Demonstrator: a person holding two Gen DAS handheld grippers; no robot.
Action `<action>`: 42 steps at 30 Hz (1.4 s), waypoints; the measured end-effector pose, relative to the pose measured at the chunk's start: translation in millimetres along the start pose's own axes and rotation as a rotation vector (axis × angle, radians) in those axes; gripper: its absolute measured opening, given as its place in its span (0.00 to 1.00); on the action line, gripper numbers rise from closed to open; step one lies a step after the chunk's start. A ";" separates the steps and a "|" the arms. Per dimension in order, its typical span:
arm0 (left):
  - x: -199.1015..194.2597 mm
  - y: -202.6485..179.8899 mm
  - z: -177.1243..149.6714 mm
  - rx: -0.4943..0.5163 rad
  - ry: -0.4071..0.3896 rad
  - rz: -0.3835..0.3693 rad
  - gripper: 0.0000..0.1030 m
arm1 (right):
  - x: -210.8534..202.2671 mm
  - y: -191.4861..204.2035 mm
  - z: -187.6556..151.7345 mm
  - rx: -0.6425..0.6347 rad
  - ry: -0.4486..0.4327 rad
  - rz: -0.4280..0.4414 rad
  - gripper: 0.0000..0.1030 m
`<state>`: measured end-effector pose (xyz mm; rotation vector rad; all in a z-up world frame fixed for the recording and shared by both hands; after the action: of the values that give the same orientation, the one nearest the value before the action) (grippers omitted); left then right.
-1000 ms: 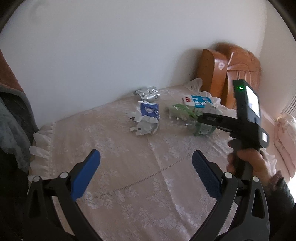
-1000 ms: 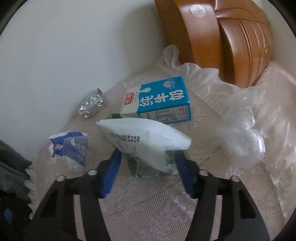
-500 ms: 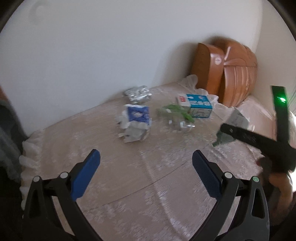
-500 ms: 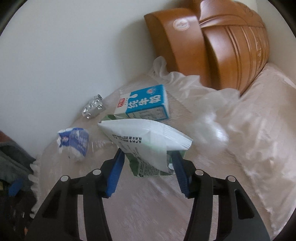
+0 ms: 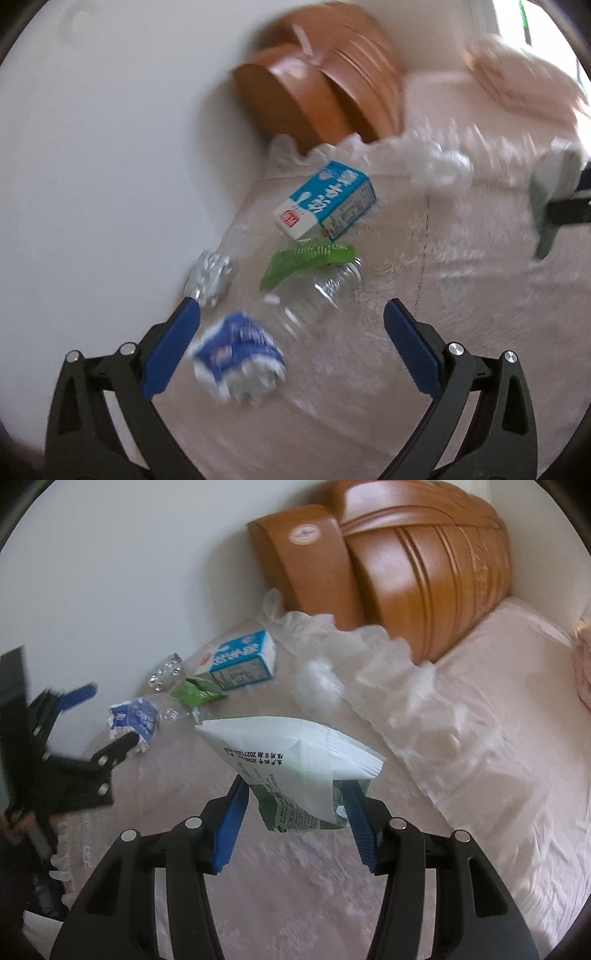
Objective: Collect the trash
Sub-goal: 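Grasp the clear plastic bottle with the left tool while the right tool holds the bag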
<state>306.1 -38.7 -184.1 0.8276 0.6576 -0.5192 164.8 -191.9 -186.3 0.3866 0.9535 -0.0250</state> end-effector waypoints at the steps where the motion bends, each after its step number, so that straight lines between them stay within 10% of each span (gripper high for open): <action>1: 8.7 -3.8 2.8 0.051 0.009 -0.026 0.93 | -2.8 -3.9 -4.7 0.019 0.001 -0.007 0.52; 9: 52.0 -27.8 -6.8 0.329 0.058 -0.091 0.91 | -14.7 -25.1 -24.1 0.102 0.002 -0.052 0.52; 12: 60.6 -26.5 -14.0 0.327 0.087 -0.093 0.72 | -17.3 -30.3 -28.7 0.124 0.000 -0.058 0.52; 42: -104.3 -100.7 -116.5 -0.477 0.187 -0.226 0.66 | -80.4 -22.5 -96.4 0.143 -0.043 0.039 0.52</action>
<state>131.2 13.9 -219.1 0.3539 1.0086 -0.4638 37.5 -192.7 -178.8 0.5344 0.9042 -0.0663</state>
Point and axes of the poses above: each gripper's, at about its wrist camera, not at the fingertips, and x roughly the way its jaws point, y to its left, z to its top, the point moved 6 cm from there along x, roughly the way its jaws point, and after that the axes turned 7 degrees about z, right-handed, at the moved point
